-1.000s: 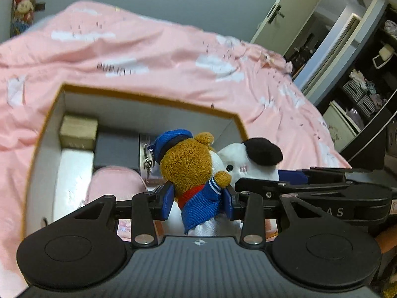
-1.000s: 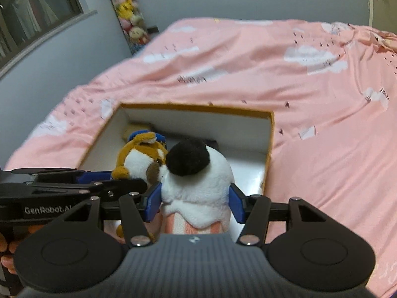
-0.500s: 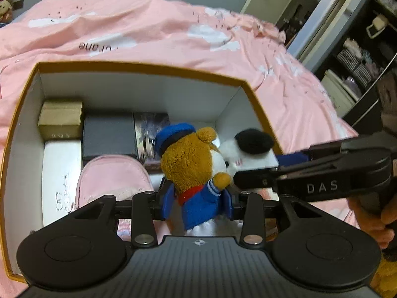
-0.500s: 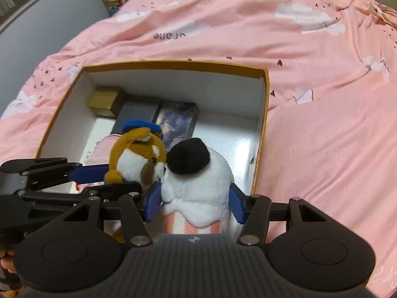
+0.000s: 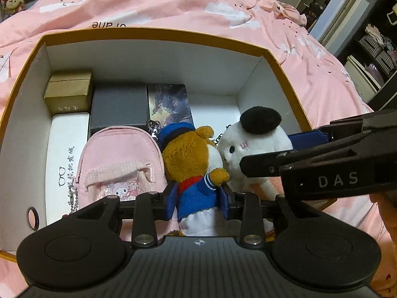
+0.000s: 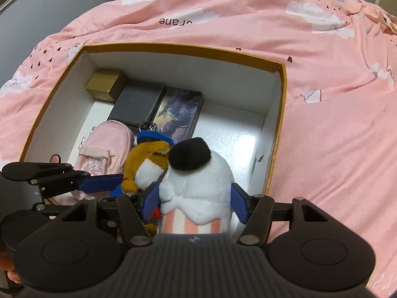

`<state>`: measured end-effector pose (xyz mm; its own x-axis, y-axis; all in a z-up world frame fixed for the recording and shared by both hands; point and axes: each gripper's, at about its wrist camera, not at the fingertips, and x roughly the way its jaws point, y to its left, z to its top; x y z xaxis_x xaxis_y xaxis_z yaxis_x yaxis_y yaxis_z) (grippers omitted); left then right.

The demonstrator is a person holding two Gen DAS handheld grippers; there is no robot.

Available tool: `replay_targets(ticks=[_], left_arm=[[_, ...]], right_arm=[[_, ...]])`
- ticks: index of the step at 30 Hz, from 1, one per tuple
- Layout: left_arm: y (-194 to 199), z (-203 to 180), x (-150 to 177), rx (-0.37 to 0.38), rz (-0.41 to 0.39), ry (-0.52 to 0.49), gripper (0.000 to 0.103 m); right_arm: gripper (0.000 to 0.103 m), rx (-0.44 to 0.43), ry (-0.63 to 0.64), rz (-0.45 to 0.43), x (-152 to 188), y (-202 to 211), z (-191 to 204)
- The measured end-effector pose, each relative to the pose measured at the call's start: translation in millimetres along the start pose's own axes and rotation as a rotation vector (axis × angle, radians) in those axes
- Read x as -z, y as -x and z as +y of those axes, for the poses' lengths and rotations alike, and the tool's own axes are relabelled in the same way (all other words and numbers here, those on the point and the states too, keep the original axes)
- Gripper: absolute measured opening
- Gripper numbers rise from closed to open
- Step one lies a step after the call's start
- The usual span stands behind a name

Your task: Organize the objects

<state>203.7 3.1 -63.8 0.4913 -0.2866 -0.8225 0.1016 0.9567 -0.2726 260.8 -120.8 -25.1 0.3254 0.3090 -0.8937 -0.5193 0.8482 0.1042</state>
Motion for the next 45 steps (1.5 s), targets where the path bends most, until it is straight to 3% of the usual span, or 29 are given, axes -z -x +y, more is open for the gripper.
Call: replay_targets(ticks=[9, 11, 14, 18, 21, 26, 28, 34, 39, 45], left_arm=[[16.7, 2.5, -0.3, 0.036, -0.071, -0.024, 0.051], [23.4, 3.7, -1.5, 0.055, -0.088, -0.022, 0.044], [29.4, 3.6, -4.2, 0.085, -0.112, -0.017, 0.033], [21.8, -1.2, -6.1, 0.055, -0.056, -0.023, 0.024], [13.2, -0.8, -1.5, 0.031, -0.027, -0.002, 0.023], [1.3, -2.5, 2.7, 0.021, -0.008, 0.024, 0.020], [-1.1, -4.1, 3.5, 0.017, -0.003, 0.026, 0.020], [-7.0, -6.7, 5.6, 0.010, -0.005, 0.022, 0.020], [6.4, -11.7, 11.1, -0.001, -0.083, 0.012, 0.020], [39.7, -25.4, 17.2, 0.000, -0.192, -0.020, 0.020]], right_arm=[[0.064, 0.015, 0.022, -0.010, 0.2, 5.5, 1.7], [0.062, 0.017, 0.042, -0.029, -0.1, 12.5, 1.8], [0.050, 0.016, 0.084, -0.043, -0.5, 18.4, 3.5], [0.040, -0.010, 0.135, -0.010, 4.8, 15.3, 8.5], [0.030, 0.006, 0.179, 0.011, 11.9, 10.7, 13.7], [0.028, 0.040, 0.200, 0.041, 17.7, 0.3, 14.6], [0.018, 0.045, 0.198, 0.092, 18.5, -10.4, 12.2], [0.018, 0.046, 0.205, 0.096, 22.7, -16.9, 11.3], [0.020, 0.014, 0.205, 0.054, 28.4, -2.9, 12.0], [0.021, -0.006, 0.182, -0.100, 45.7, 34.8, 15.7]])
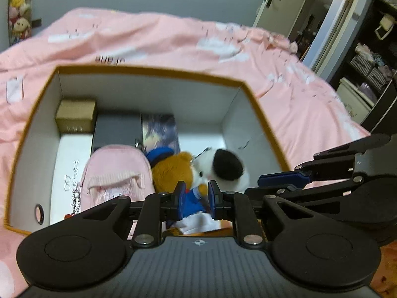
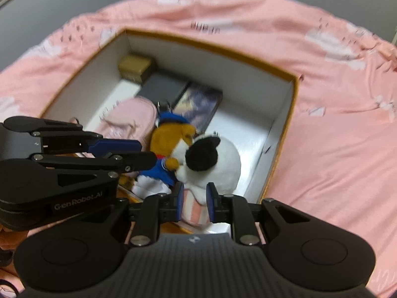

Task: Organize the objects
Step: 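Lower the bear into the orange box with the left tool while the right tool lowers the white plush, then move both tools down to the yellow tape measure and orange crocheted ball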

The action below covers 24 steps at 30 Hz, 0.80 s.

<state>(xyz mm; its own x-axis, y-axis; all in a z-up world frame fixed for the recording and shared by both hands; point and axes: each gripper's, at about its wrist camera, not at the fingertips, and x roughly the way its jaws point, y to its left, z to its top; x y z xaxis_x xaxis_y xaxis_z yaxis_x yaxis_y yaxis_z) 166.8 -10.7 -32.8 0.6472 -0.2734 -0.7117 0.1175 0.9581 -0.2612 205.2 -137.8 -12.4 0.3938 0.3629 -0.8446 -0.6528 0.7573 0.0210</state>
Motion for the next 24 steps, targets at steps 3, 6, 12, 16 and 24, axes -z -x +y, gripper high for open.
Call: replay_targets(ticks=[3, 6, 12, 16, 24], left_arm=[[13.9, -7.6, -0.3, 0.009, -0.023, -0.014, 0.020], [27.1, -13.4, 5.2, 0.020, -0.035, -0.030, 0.021], [43.9, -25.8, 25.8, 0.036, -0.020, -0.061, 0.021], [46.0, -32.7, 42.4, 0.039, -0.002, -0.097, 0.021], [32.0, -38.3, 66.9, 0.030, 0.084, -0.120, 0.021]], right_arm=[[0.021, 0.008, -0.015, -0.098, 11.2, 20.7, 3.9], [0.023, 0.013, -0.045, -0.178, 23.3, 38.6, 3.8], [0.031, 0.057, -0.071, -0.247, 49.4, 58.5, 8.3], [0.040, 0.047, -0.101, -0.255, 72.2, 58.6, 8.9], [0.057, 0.109, -0.139, -0.112, 112.4, 32.4, 10.2]])
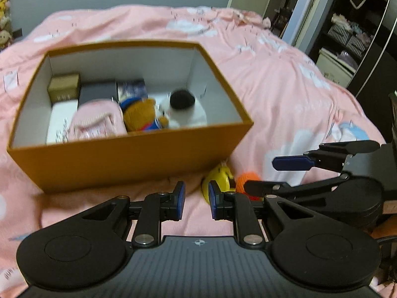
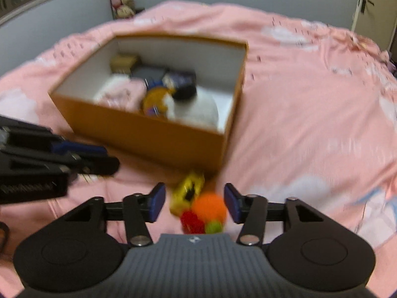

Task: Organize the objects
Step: 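Move both tools down to the yellow tape measure and orange crocheted ball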

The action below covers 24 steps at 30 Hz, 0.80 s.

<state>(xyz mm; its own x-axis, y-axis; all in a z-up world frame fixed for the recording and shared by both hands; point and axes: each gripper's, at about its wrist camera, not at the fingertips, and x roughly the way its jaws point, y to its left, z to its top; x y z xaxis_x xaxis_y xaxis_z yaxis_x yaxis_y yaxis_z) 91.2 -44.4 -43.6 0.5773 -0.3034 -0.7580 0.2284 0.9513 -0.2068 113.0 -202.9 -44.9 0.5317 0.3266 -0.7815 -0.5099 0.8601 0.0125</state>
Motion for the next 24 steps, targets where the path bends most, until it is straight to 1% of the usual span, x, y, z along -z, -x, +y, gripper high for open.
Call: replay_targets(ticks=[4, 7, 11, 15, 18, 24], left_arm=[[-8.1, 0.8, 6.7, -0.016, 0.039, 0.006, 0.022], [-12.4, 3.1, 9.8, -0.031, 0.065, 0.018, 0.022], [-15.7, 4.8, 12.8, -0.031, 0.085, 0.020, 0.022], [-18.1, 9.3, 14.0, -0.028, 0.096, 0.040, 0.022], [-19.9, 13.0, 14.2, -0.017, 0.104, 0.059, 0.022], [-26.8, 11.6, 15.0, -0.010, 0.130, 0.057, 0.022]], right_arm=[[0.057, 0.036, -0.009, 0.067, 15.5, -13.0, -4.2], [0.057, 0.032, -0.012, 0.088, 19.9, -19.2, -6.1], [0.056, 0.027, -0.004, 0.109, 24.1, -28.0, -5.0], [0.049, 0.013, -0.002, 0.123, 27.6, -35.7, -3.7], [0.049, 0.007, -0.003, 0.125, 28.5, -38.3, -2.8], [0.050, 0.012, -0.001, 0.115, 28.3, -44.7, -2.3]])
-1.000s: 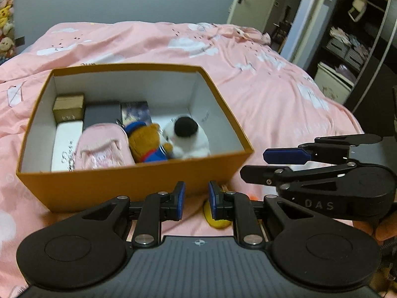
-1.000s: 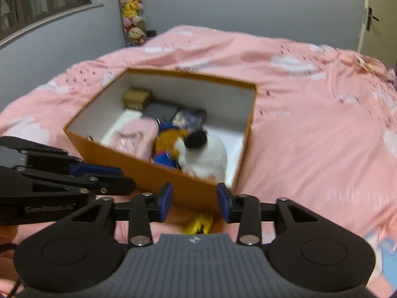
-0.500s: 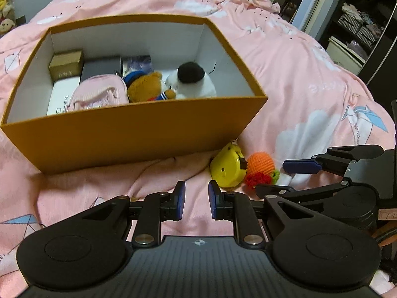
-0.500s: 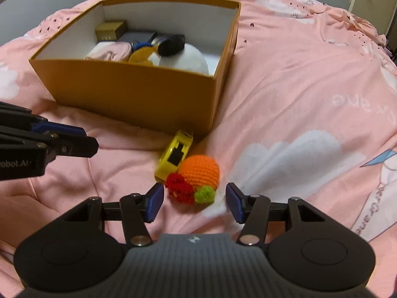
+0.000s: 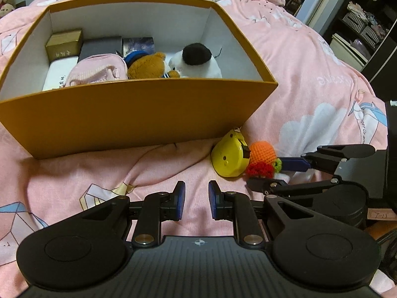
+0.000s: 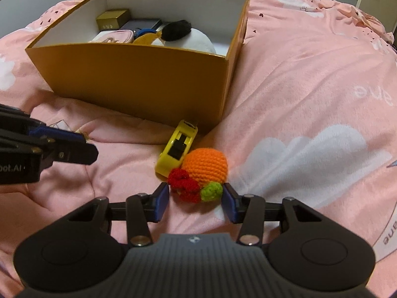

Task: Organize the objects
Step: 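Move both tools down to the yellow tape measure and orange crocheted ball, then grasp the yellow tape measure with the left tool while the right tool grasps the orange ball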

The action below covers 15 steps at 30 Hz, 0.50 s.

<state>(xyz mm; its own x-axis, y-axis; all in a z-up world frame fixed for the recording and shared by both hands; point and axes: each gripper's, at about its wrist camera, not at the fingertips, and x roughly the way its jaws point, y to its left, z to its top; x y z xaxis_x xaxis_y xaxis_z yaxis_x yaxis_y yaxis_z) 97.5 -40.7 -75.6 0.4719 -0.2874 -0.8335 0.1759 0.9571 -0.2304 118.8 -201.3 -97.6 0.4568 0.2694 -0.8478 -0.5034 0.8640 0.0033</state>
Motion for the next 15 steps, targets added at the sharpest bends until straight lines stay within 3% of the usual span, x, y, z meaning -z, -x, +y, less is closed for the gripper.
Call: replay_targets(ticks=[7, 12, 15], left_arm=[[-4.3, -10.8, -1.5, 0.036, -0.008, -0.039, 0.030], [-9.8, -8.5, -5.0, 0.052, -0.010, -0.004, 0.037], [-13.8, -1.0, -6.8, 0.064, -0.005, 0.036, 0.041]], right_arm=[[0.045, -0.028, -0.035, -0.013, 0.9, 1.5, -8.4], [0.043, -0.099, 0.028, -0.031, 0.2, 5.0, 2.6], [0.043, -0.091, 0.038, -0.027, -0.4, 4.9, 4.0]])
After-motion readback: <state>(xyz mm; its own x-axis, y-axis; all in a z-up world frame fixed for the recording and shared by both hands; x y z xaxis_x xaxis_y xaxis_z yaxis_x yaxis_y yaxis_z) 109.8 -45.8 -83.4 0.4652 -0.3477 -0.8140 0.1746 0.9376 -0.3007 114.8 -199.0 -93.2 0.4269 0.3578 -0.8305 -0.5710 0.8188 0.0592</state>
